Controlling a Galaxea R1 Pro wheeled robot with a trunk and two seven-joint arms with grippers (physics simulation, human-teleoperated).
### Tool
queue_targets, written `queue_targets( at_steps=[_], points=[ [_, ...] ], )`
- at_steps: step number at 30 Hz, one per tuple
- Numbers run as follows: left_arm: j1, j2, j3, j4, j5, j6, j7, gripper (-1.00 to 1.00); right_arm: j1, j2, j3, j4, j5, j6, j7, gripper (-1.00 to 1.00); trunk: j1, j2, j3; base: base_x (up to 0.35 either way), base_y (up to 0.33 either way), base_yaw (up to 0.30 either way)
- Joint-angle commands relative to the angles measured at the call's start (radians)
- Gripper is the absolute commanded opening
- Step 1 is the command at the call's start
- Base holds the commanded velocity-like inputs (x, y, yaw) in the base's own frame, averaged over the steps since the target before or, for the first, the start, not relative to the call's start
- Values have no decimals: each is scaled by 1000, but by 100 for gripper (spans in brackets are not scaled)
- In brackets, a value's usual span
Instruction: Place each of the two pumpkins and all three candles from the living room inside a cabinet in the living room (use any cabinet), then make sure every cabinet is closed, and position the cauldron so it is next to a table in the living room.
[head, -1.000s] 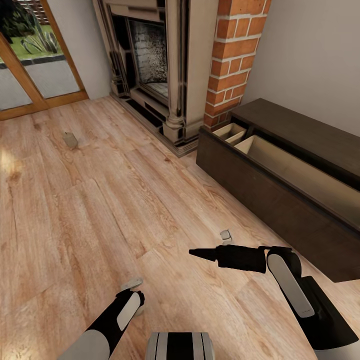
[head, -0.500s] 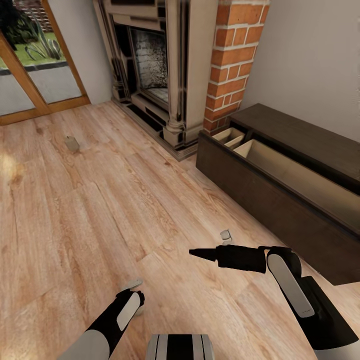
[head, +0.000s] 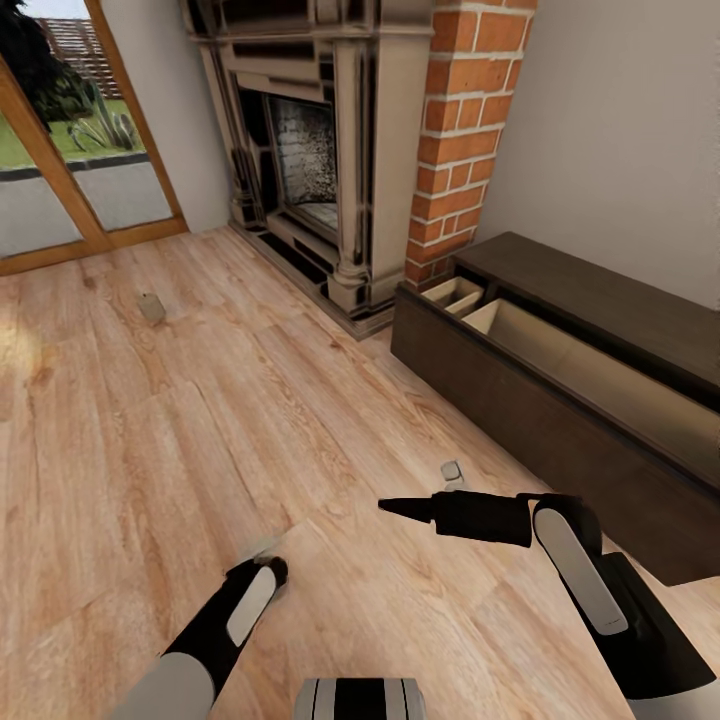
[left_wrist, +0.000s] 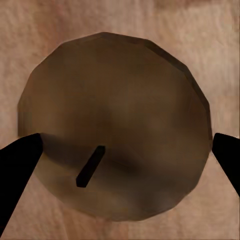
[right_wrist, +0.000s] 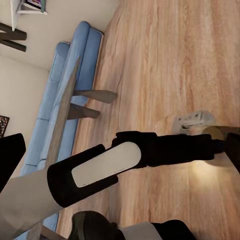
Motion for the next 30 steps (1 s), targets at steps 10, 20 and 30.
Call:
queue_targets(
  at_steps=[10, 20, 30],
  points=[
    [144, 85, -6, -462, 211, 148, 8, -100, -1, 0, 0, 4, 5, 2, 3, 100, -5, 2, 38, 0, 0, 0],
    [239, 221, -3, -744, 516, 292, 7, -100, -1, 0, 0, 5, 4, 1, 2, 100, -9, 4, 77, 0, 0, 0],
    [243, 326, -3, -750, 794, 327, 6, -100, -1, 1, 2, 5, 10, -14, 2, 100, -14, 7, 115, 0, 0, 0]
  ],
)
